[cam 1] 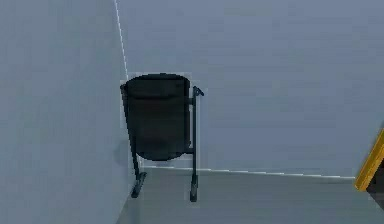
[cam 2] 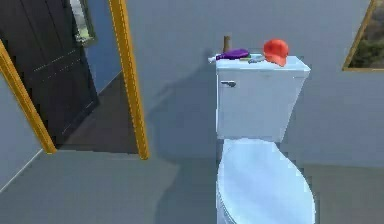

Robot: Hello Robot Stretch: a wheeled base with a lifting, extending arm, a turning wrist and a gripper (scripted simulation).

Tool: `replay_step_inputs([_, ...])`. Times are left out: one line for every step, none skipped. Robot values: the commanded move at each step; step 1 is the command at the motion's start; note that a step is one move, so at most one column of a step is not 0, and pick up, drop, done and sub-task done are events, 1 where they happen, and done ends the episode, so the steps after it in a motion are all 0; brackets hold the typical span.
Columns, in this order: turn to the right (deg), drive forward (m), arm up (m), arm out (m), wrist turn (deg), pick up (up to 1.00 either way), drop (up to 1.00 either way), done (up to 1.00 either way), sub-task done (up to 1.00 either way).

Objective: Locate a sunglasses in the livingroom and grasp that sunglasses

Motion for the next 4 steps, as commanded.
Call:
replay_step_inputs([45.0, 0.00, 0.00, 0.00, 0.0, 0.00, 0.00, 0.00, 0.00])
replay_step_inputs([6.0, 0.00, 0.00, 0.00, 0.0, 0.00, 0.00, 0.00, 0.00])
replay_step_inputs([0.0, 0.40, 0.00, 0.00, 0.0, 0.00, 0.00, 0.00, 0.00])
replay_step_inputs([-3.0, 0.00, 0.00, 0.00, 0.0, 0.00, 0.00, 0.00, 0.00])
